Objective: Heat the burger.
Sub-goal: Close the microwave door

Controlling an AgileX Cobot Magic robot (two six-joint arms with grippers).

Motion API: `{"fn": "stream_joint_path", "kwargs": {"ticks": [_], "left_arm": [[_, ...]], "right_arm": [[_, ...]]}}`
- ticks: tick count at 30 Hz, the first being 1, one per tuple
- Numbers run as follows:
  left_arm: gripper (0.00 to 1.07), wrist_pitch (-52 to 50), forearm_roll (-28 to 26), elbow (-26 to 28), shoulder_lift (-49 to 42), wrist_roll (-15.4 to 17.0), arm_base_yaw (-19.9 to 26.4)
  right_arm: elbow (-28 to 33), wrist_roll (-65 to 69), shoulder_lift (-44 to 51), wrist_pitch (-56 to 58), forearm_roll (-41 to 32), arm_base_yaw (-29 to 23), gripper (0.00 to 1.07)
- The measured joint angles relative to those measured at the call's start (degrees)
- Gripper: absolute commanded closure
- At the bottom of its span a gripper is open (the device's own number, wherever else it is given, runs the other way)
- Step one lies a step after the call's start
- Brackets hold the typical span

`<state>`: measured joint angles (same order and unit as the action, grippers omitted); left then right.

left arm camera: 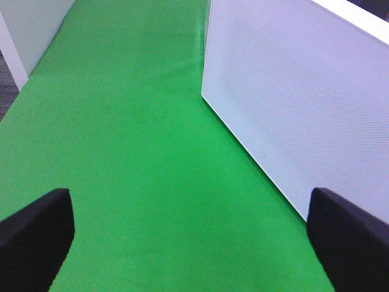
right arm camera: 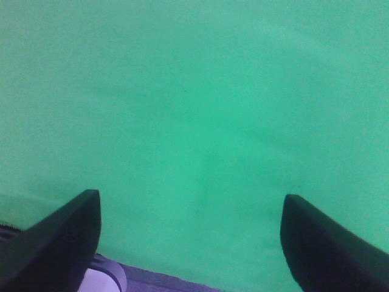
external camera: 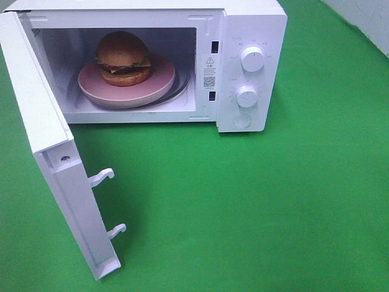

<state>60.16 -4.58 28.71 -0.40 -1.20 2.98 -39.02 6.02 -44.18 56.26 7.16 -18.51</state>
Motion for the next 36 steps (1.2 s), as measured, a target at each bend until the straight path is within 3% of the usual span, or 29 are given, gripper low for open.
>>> {"fn": "stream_joint_path", "kwargs": {"ticks": [8, 23, 36], "left_arm": [[0.10, 0.0, 0.0, 0.0, 0.0, 0.0, 0.0], [0.10, 0.0, 0.0, 0.0, 0.0, 0.0, 0.0], [0.10, 0.0, 0.0, 0.0, 0.0, 0.0, 0.0]], "right_arm": [[7.6, 0.0, 15.9, -0.9, -3.3, 8.5, 0.31], [8.9, -0.1, 41.5, 0.1, -4.4, 17.5, 0.31], [9.9, -1.0, 44.4, 1.4, -5.0, 18.0, 0.31]]}}
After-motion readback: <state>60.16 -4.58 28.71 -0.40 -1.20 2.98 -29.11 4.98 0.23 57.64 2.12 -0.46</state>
